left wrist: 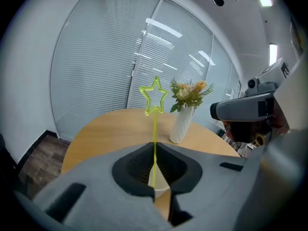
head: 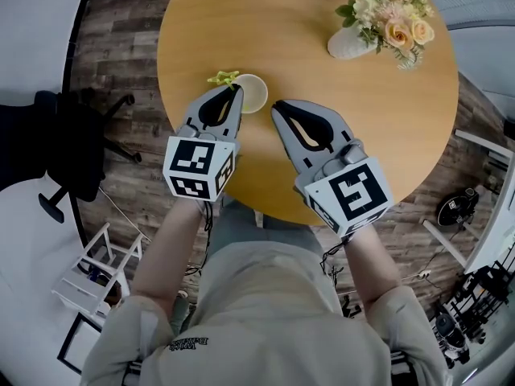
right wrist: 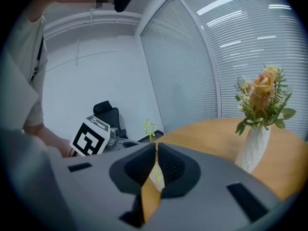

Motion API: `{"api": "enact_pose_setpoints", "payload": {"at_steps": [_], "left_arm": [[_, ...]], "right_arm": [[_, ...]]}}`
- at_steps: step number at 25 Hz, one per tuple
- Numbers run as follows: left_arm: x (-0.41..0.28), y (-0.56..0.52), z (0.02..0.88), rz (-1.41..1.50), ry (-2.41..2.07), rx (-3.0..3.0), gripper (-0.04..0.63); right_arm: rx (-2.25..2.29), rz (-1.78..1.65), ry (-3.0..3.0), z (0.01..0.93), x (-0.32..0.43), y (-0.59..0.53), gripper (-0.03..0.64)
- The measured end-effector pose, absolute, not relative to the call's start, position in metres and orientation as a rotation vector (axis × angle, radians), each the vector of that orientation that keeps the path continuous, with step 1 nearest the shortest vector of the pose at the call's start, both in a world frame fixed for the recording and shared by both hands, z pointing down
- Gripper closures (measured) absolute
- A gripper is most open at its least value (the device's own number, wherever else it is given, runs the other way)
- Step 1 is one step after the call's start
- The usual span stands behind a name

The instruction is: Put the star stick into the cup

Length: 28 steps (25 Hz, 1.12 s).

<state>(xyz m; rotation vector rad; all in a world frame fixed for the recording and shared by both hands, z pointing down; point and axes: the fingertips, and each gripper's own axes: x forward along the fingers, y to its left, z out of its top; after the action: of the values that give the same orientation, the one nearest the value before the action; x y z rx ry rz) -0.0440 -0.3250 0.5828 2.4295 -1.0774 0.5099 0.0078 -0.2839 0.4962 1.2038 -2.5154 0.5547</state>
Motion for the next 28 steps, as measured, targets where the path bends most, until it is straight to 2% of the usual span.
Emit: {"api": "enact_pose_setpoints", "payload": {"at_steps": [13,15,17,28], "left_arm": [[-0.054,-0.305,0.568,0.598,-1.111,2.447,0.565],[-0.055,-0.302,0.560,0.594,-1.123,2.451,0.531],[-0.056,-0.297,0.549,0.585,-1.128,2.463,0.514],[-0.059,-0.267,0.448,0.413,-1.189,2.601,0.514]], "right_arm": [[1.230,0.590,-2.580,0.474,0.006,-0.272,0.580],[1.234,0.576,-2.593,0.463,0.006,-0.268,0.580],[1.238,0.552,-2.601,0.452,0.005,-0.264,0.580],[1.287,0.401,-2.678,0.378,0.007,-0.240,0.580]]}}
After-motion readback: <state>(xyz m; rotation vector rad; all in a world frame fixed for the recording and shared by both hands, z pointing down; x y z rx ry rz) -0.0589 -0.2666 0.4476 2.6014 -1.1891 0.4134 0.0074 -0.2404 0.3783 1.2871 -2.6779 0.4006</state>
